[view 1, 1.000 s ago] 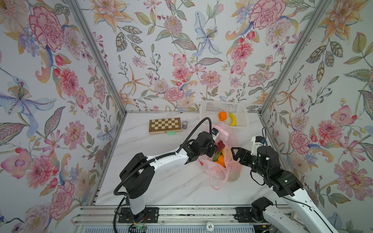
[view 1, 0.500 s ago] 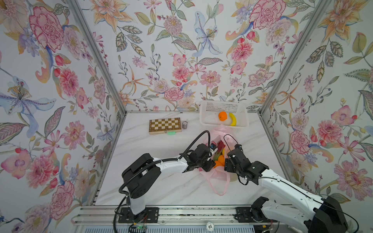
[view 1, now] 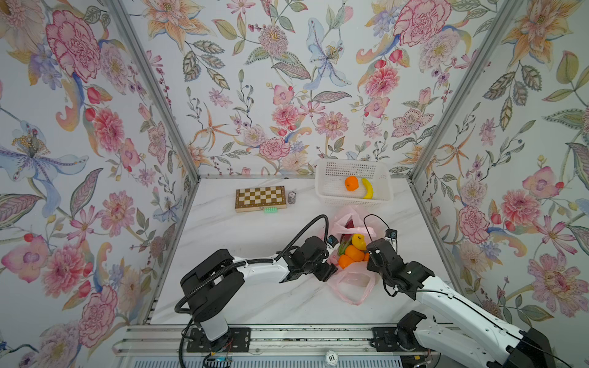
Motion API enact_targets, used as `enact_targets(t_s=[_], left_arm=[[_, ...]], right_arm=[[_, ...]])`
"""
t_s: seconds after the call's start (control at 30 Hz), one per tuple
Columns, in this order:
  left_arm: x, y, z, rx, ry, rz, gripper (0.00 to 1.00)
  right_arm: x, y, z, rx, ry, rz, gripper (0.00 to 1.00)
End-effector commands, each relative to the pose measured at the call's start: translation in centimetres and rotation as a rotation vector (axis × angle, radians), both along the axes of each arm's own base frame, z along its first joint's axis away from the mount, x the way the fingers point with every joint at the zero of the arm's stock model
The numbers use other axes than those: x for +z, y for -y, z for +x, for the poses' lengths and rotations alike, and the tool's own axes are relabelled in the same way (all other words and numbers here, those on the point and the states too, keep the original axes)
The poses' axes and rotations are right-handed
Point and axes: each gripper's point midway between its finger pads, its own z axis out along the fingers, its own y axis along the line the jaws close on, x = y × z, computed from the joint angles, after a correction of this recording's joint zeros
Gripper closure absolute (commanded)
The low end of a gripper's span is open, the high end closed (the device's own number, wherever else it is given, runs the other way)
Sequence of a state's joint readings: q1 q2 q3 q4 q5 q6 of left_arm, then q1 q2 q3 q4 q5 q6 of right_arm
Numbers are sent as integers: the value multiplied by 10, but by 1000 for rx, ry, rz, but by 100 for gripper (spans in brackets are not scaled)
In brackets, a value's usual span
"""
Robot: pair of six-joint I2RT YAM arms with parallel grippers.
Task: Untie the knot of the plastic bag and take out the fruit
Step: Open the basket at the center of the table.
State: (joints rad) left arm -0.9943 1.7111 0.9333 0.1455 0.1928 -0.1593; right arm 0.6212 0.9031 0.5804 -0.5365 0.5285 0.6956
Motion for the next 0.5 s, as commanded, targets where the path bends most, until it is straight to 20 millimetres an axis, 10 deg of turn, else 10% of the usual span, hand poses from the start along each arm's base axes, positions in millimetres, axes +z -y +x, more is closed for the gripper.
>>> enact_targets(t_s=[0.0,0.47], left_arm=[[49,25,31,77,89,-125,31],[66,88,70,21,163,-276,18]], right_arm=[[3,0,-3,-21,26,75,88],[30,22,-3,-139,117,276,95]])
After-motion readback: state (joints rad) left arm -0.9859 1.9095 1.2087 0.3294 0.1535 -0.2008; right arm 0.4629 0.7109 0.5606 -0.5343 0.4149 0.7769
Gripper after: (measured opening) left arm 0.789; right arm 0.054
